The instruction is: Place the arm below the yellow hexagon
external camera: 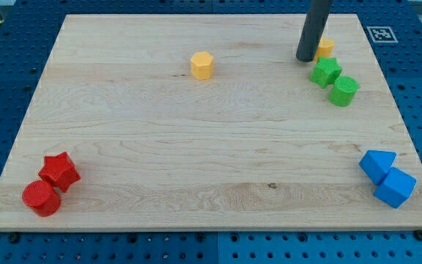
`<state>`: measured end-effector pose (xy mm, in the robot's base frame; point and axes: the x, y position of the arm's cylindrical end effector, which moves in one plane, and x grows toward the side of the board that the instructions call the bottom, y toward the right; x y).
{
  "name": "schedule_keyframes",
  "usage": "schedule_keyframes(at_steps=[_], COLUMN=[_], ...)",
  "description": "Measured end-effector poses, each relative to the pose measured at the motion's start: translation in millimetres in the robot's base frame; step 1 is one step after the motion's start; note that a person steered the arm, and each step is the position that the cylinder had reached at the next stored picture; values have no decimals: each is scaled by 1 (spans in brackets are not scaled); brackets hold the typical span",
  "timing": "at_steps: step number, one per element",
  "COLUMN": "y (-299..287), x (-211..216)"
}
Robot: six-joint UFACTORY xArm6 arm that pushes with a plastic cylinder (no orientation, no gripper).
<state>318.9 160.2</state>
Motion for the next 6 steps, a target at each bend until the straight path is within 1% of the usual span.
schedule_keyframes(at_steps=[1, 2, 3, 4, 5, 6], y=[-40, -53, -66, -112, -169, -187], x=[4, 30, 69, 94, 94, 75])
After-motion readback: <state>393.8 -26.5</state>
